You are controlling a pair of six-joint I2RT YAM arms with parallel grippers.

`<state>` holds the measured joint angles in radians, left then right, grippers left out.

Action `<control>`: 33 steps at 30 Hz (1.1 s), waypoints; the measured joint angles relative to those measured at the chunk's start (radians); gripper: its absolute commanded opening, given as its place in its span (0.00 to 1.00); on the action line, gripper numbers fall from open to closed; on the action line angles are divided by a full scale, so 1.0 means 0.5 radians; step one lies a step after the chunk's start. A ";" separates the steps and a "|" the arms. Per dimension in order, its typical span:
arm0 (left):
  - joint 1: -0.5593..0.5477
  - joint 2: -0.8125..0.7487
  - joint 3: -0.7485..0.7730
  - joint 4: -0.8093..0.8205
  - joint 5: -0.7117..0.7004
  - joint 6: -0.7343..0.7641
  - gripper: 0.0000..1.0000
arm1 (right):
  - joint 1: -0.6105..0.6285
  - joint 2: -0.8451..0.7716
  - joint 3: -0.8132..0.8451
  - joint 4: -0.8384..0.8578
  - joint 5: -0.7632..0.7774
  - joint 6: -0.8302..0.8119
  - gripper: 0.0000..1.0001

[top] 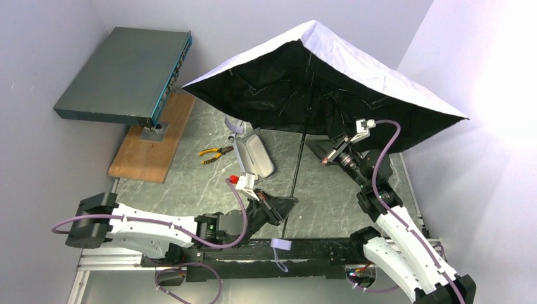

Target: Open the umbrella

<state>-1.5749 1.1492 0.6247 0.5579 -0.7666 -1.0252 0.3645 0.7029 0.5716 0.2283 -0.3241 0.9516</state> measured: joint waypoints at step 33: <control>-0.093 0.472 0.095 0.216 0.228 -0.059 0.00 | 0.424 -0.215 -0.262 -0.366 -0.076 -0.264 0.35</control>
<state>-1.6215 1.3849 0.6724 0.6659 -0.6525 -1.0546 0.5766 0.5953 0.4404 0.0452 -0.3618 0.8196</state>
